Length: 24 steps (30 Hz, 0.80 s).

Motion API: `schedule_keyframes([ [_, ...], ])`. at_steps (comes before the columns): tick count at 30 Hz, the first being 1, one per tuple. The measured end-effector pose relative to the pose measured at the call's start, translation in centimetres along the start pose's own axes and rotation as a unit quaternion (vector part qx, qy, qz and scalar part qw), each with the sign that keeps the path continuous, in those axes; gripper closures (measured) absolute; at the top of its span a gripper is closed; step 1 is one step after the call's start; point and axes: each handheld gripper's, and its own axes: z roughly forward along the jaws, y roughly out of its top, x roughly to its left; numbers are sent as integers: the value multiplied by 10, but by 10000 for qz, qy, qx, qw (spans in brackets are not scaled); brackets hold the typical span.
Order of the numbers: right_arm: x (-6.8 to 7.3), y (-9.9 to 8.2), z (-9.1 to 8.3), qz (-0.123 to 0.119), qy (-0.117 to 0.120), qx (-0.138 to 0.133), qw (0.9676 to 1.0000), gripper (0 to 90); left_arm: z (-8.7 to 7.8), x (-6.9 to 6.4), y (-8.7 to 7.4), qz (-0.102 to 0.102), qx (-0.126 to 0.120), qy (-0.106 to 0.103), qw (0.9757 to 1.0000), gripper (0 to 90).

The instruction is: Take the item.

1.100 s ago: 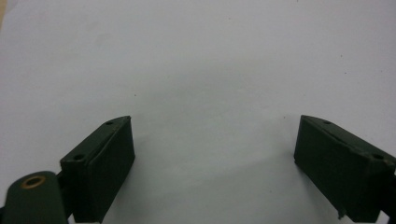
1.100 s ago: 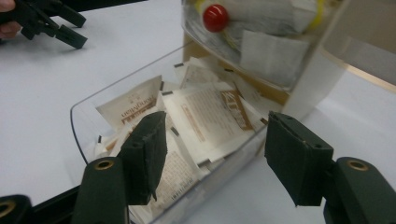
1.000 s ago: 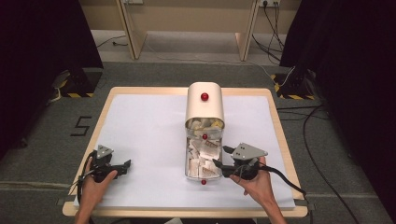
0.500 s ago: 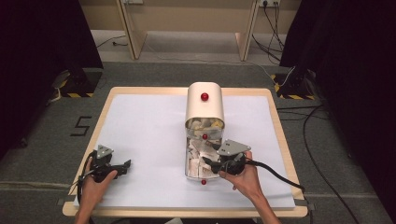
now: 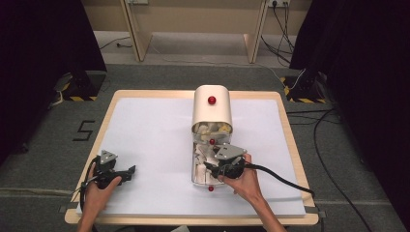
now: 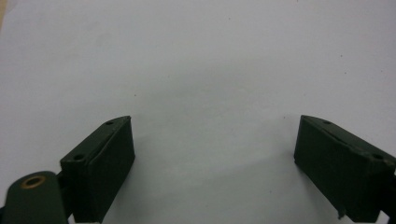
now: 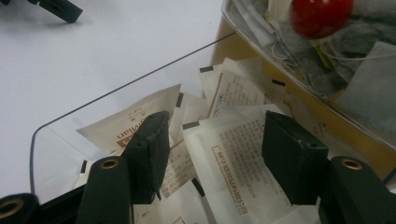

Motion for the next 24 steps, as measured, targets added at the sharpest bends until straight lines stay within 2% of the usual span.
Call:
schedule_keyframes([
  [3, -2, 0, -1, -55, -77, 34, 10000, 532, 0, 0, 0, 2, 0, 1, 10000, 114],
  [5, -3, 1, -3, -100, -99, -22, 9999, 665, 0, 0, 0, 1, -1, 2, 10000, 114],
  [7, -3, 1, -4, -98, -95, -28, 9999, 689, 0, 0, 0, 1, 1, -1, 10000, 114],
  [11, -3, 0, -5, -205, -79, -26, 9998, 837, 0, 0, 0, 1, -1, 1, 10000, 114],
  [14, -4, 0, -6, -256, -83, -74, 9996, 900, 0, 0, 0, 2, 1, 1, 10000, 114],
  [18, -5, 0, -10, -287, -197, -74, 9994, 900, 0, 0, 0, 2, 1, 0, 10000, 114],
  [20, -6, 1, -11, -274, -187, -57, 9994, 900, 0, 0, 0, 2, 1, 1, 10000, 114],
  [21, -6, 1, -12, -231, -151, -38, 9996, 872, 0, 0, 0, 2, -1, 1, 10000, 114],
  [23, -6, 3, -14, -133, -173, -40, 9998, 731, 0, 0, 0, 1, -2, 1, 10000, 114],
  [24, -8, 3, -13, -75, -248, 78, 9996, 621, 0, 0, 0, 0, -1, 0, 10000, 114],
])
